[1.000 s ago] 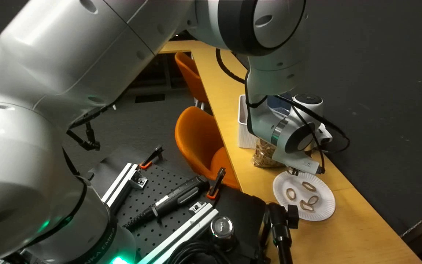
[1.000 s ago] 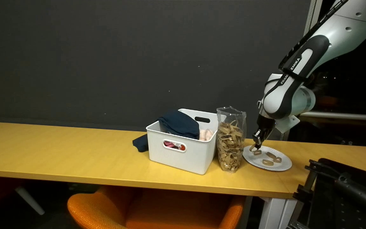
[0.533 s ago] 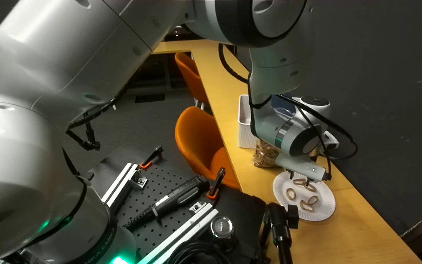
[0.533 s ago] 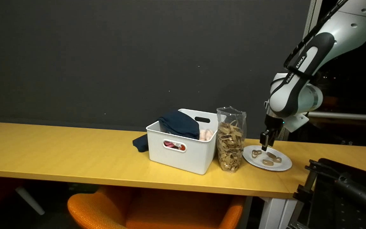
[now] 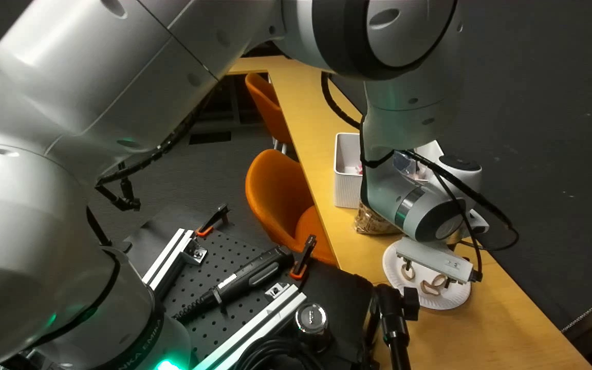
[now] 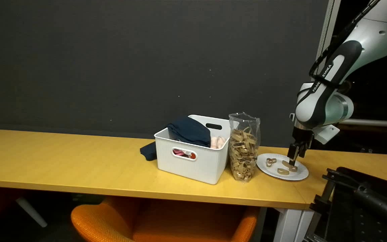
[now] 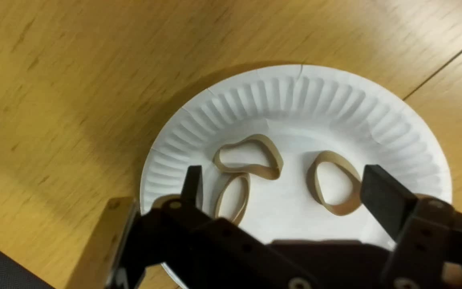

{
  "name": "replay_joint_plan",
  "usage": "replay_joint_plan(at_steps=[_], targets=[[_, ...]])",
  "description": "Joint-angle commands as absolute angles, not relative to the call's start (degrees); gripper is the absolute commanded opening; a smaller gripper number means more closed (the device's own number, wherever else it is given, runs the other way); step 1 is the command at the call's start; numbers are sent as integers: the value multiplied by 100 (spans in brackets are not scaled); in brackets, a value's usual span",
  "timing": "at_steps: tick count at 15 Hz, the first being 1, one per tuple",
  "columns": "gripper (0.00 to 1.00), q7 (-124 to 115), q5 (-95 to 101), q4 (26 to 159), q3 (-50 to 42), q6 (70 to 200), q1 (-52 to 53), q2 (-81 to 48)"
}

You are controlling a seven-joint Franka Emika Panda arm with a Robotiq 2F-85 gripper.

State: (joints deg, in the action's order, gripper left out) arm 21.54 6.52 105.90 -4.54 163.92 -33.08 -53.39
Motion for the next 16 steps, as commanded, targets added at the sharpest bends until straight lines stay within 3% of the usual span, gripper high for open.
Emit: replay_joint_plan(at_steps=[1,16], targets=[[100,2268,619,10138,-385,16161,-3390,-5583],[100,2341,581,8822,-281,15414,-3306,-6527]])
